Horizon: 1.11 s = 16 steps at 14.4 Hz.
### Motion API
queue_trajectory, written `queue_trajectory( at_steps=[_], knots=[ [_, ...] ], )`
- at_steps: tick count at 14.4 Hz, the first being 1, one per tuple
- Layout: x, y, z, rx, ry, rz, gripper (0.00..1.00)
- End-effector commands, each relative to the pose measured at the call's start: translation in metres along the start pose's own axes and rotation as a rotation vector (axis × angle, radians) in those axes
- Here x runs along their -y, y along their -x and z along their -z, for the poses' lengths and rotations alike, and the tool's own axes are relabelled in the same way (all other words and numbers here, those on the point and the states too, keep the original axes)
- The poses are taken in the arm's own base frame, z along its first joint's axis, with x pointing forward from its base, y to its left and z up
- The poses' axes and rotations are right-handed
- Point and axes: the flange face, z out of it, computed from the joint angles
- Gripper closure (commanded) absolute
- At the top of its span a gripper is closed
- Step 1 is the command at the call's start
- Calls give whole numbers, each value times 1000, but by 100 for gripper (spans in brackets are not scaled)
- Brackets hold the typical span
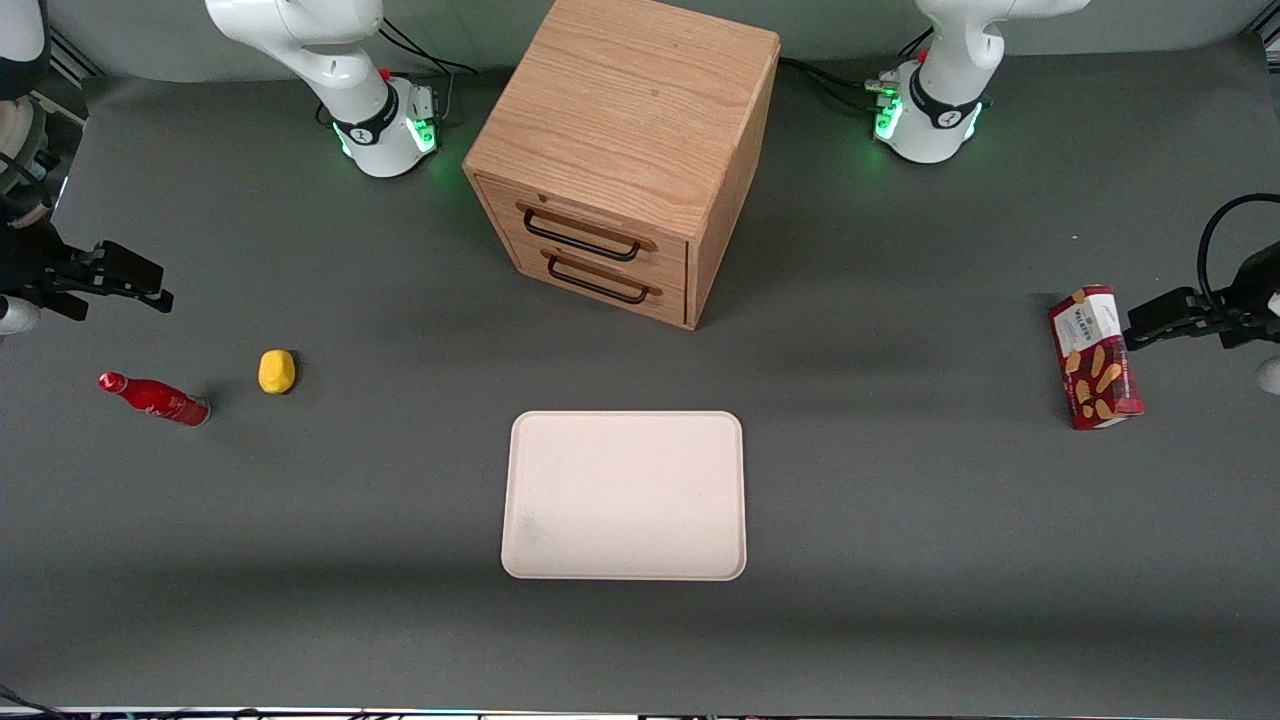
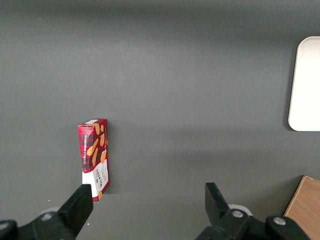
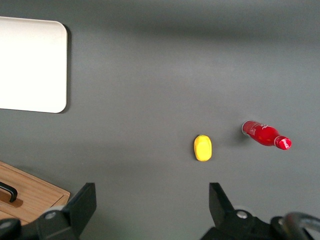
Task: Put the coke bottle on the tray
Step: 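Move the right gripper down toward the red Coca-Cola bottle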
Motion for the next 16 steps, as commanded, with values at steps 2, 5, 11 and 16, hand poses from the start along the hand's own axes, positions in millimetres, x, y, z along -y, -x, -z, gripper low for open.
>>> queue_trajectory(
  at_steps=[2,5,11,16],
  knots=[
    [1,2,6,4,17,-16,0],
    [1,2,7,2,17,-12,0],
    [-3,0,3,8,19,-13,0],
    [-40,3,0,16,18,-3,0]
  ],
)
